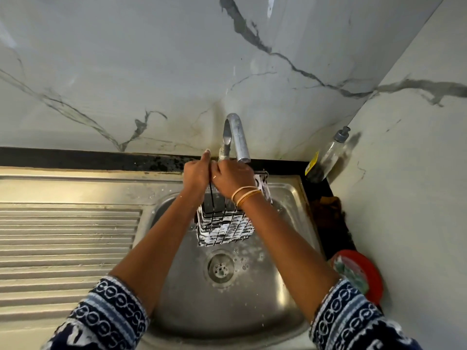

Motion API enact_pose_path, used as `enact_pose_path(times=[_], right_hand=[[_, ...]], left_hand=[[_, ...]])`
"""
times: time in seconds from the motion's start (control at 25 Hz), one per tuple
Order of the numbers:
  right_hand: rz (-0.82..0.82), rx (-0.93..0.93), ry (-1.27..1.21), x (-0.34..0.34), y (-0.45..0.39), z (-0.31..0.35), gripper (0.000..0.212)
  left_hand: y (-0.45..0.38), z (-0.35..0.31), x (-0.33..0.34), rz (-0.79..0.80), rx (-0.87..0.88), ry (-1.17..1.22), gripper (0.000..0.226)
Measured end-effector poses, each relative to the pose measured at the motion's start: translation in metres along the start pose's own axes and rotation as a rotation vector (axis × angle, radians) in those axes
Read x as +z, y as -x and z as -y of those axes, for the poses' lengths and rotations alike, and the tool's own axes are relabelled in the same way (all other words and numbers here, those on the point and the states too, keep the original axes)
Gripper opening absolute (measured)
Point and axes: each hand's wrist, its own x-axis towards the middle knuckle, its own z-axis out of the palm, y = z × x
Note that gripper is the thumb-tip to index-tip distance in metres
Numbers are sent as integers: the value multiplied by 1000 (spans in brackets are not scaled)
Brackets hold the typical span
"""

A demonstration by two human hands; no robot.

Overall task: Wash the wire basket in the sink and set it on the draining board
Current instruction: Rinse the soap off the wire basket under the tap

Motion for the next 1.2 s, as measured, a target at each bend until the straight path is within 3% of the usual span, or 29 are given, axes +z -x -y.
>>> enact_pose_path(times=[0.16,0.36,0.48,0.52,0.56,0.64,0.68,0.76,0.84,0.96,1.08,1.2], right_hand=[[181,339,23,-4,-15,-49,50],[-10,-72,-43,6,10,-12,50],[92,240,-316,-3,0,-60,51],[113,360,-454,-3,-3,-69,51],[101,437,-507,-1,-2,-70,50],[54,478,-500,6,-3,-54,43],[41,473,-475,8,-6,-44,39],[29,471,-459,8,-9,-31,38],[34,424,-611,7,-5,-31,40],[7,390,-714,16,17,-48,55],[-43,487,-524,23,17,-51,54],[-15,384,-390,22,12,-43,54]], left_hand=[[-1,0,-7,-16,7,-46,40],[5,6,-1,-9,17,-18,41],[9,3,-17,-10,11,26,32],[9,5,-21,-11,99,-58,33],[11,6,-22,-23,225,-286,38],[28,9,-9,-55,490,-862,50],[35,12,0,-49,592,-986,53],[41,9,10,-36,506,-908,57],[29,5,5,-45,333,-745,55],[19,4,-11,-2,167,-550,42],[30,6,-4,90,311,-500,55],[29,1,-2,199,339,-351,55]])
